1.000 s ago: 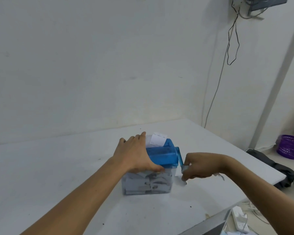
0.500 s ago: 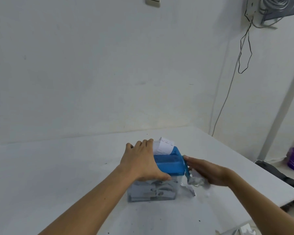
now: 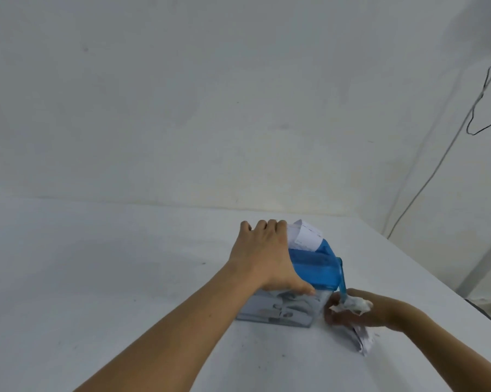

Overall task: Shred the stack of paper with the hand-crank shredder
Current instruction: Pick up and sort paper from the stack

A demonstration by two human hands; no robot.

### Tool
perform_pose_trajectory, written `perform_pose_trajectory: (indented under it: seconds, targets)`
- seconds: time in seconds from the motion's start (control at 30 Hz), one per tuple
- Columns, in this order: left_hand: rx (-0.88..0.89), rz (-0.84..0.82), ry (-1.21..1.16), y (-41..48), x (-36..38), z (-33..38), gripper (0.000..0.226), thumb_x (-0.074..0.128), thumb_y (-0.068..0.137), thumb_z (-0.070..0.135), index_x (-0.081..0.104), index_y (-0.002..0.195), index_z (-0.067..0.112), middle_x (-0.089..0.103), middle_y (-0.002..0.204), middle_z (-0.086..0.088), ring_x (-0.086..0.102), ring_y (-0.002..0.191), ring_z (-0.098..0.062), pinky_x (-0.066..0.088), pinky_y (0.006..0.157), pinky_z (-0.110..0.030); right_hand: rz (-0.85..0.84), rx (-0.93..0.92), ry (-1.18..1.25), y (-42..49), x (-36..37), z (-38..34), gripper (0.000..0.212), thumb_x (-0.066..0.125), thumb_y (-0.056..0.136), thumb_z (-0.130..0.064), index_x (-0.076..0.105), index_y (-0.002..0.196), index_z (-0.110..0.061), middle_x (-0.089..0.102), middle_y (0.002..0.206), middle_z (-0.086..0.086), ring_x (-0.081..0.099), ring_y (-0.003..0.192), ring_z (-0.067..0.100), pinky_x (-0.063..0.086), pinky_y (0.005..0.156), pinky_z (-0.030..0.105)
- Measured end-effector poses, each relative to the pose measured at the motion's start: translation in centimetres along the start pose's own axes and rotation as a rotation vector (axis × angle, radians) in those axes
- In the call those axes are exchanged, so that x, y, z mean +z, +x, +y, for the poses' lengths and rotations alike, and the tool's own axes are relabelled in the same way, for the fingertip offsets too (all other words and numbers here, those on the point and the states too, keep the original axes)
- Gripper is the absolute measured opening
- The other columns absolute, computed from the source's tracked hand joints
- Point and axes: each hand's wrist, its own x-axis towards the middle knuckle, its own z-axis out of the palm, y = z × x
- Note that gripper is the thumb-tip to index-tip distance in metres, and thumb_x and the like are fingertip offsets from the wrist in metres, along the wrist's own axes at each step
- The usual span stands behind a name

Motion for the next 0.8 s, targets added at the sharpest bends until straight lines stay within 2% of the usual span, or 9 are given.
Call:
perform_pose_trajectory:
  seconds: [0.13,0.23,0.3,0.33,0.43,0.53,0.63,0.7,0.8]
  targets:
    - [-0.002,0.004,0.006,-0.3,-0.2,0.0,0.124,0.059,0.054,0.098,0.036,0.144,0.016,0.052,0.136,0.0,0.049,0.122,-0.023,0.035,0.104,-0.047,-0.088,0.019,-0.062,-0.1,-0.2,-0.3,0.044,0.075,0.087,-0.043,0.059,0.124,-0.025,0.062,0.123,-0.003,0.058,0.114,0.015,0.045,0.1,0.023]
    - [-0.001,-0.013,0.006,-0.5,-0.3,0.1,0.124,0.059,0.055,0.097,0.036,0.144,0.015,0.051,0.137,-0.001,0.048,0.122,-0.024,0.035,0.105,-0.048,-0.011,-0.003,-0.158,-0.8,0.8,0.2,0.039,0.074,0.085,-0.033,0.058,0.12,-0.03,0.059,0.122,-0.003,0.057,0.11,0.013,0.047,0.1,0.024]
    - [-0.005,-0.031,-0.001,-1.0,-0.4,0.1,0.125,0.06,0.055,0.097,0.034,0.146,0.015,0.05,0.139,-0.002,0.047,0.125,-0.024,0.034,0.108,-0.049,0.113,-0.058,-0.112,-1.5,2.0,0.9,0.017,0.064,0.09,-0.021,0.062,0.105,-0.028,0.06,0.11,-0.004,0.058,0.097,0.01,0.048,0.094,0.023]
    - [-0.006,-0.042,0.001,-1.2,-0.7,0.2,0.126,0.06,0.055,0.097,0.033,0.148,0.016,0.049,0.142,-0.002,0.046,0.127,-0.024,0.033,0.109,-0.049,0.174,-0.086,-0.088,-2.2,2.6,1.2,0.015,0.058,0.092,-0.015,0.062,0.097,-0.029,0.06,0.102,-0.005,0.057,0.091,0.009,0.049,0.09,0.022]
    - [-0.028,-0.082,-0.01,-2.0,-1.2,-0.4,0.127,0.059,0.055,0.097,0.031,0.15,0.018,0.047,0.145,0.0,0.045,0.13,-0.022,0.032,0.11,-0.048,0.333,-0.043,-0.063,-2.4,4.1,2.5,0.019,0.049,0.093,-0.01,0.062,0.093,-0.024,0.061,0.091,-0.012,0.059,0.084,0.008,0.046,0.077,0.015]
    - [-0.038,-0.095,-0.006,-3.2,-1.7,-0.2,0.123,0.059,0.056,0.098,0.033,0.147,0.02,0.048,0.144,0.002,0.046,0.129,-0.02,0.033,0.109,-0.046,0.434,0.055,0.164,-2.9,4.6,3.3,0.025,0.045,0.093,-0.006,0.067,0.088,-0.015,0.067,0.079,0.001,0.06,0.066,0.012,0.049,0.063,0.025]
    - [-0.055,-0.099,-0.006,-4.1,-2.0,-0.1,0.122,0.058,0.055,0.098,0.034,0.146,0.022,0.049,0.143,0.004,0.046,0.129,-0.019,0.033,0.109,-0.045,0.605,0.061,0.418,-5.3,3.0,2.1,0.039,0.04,0.082,0.007,0.06,0.058,-0.018,0.05,0.055,0.001,0.042,0.046,0.012,0.033,0.049,0.027]
    - [-0.067,-0.103,-0.007,-4.5,-2.1,0.0,0.121,0.057,0.054,0.099,0.034,0.145,0.022,0.049,0.141,0.006,0.047,0.127,-0.018,0.034,0.107,-0.044,0.717,0.015,0.487,-7.9,1.5,0.6,0.033,0.041,0.075,0.001,0.054,0.052,-0.017,0.044,0.05,-0.004,0.036,0.044,0.01,0.027,0.049,0.024]
    - [-0.075,-0.104,-0.026,-4.7,-2.2,0.3,0.117,0.057,0.053,0.099,0.037,0.141,0.025,0.051,0.135,0.008,0.048,0.121,-0.016,0.036,0.102,-0.043,0.759,-0.114,0.289,-10.8,0.9,-2.4,0.02,0.044,0.078,-0.03,0.057,0.066,-0.021,0.056,0.064,-0.011,0.052,0.062,0.01,0.041,0.06,0.032]
